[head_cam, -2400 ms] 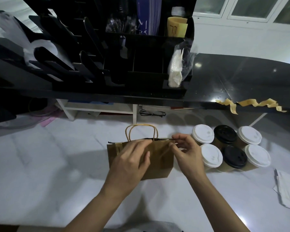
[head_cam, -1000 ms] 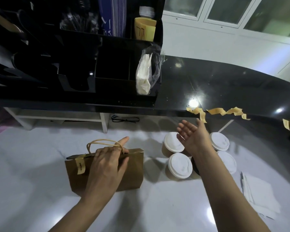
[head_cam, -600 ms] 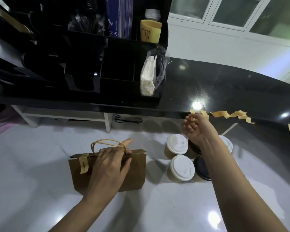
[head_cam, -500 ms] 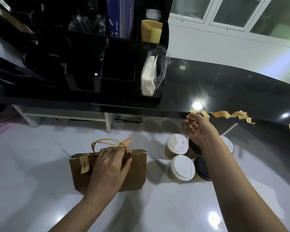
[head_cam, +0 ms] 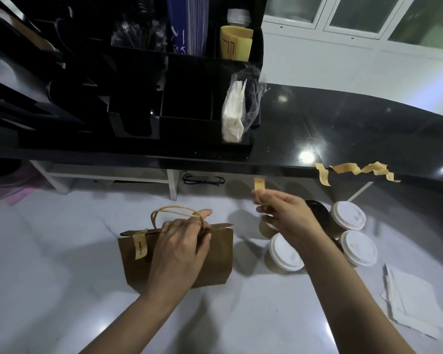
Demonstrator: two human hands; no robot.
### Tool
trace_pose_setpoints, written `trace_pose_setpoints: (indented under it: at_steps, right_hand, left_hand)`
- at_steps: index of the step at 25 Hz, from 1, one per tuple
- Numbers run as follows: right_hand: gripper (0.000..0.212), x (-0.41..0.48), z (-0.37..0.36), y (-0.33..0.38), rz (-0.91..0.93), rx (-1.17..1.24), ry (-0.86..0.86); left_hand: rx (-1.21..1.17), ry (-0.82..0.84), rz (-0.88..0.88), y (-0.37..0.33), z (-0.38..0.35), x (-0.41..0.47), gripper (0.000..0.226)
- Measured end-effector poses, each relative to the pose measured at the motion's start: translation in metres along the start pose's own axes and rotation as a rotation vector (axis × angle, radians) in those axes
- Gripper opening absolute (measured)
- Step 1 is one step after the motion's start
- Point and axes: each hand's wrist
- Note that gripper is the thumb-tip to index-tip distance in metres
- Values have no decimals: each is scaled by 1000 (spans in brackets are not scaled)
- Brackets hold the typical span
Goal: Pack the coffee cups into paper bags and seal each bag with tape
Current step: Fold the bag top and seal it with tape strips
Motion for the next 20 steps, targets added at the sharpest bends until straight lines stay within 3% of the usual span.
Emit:
trace_pose_setpoints:
  at_steps: [2, 7, 10, 15, 20]
  right_hand:
    - [14, -12, -13, -10, 10, -62, 68]
    - [13, -33, -32, -18, 91, -167, 48]
    - [29, -41, -38, -24, 135, -147, 87]
    - [19, -46, -55, -39, 189, -46, 21]
    - [23, -52, -71, -48, 169, 59, -12]
  left_hand:
    - [-3, 16, 35, -1, 1, 0, 35]
    - [14, 34, 63, -4, 1, -1, 27]
    - [6, 26, 65, -5, 0, -1, 29]
    - [18, 29, 50, -5, 0, -1, 18]
    - [7, 52, 73, -6, 0, -2, 20]
Point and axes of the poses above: each hand's wrist, its own x-axis towards the middle knuckle, its own z-axis out of the back of the hand, y = z × x, and after that the axes turned 11 degrees about y, right-handed
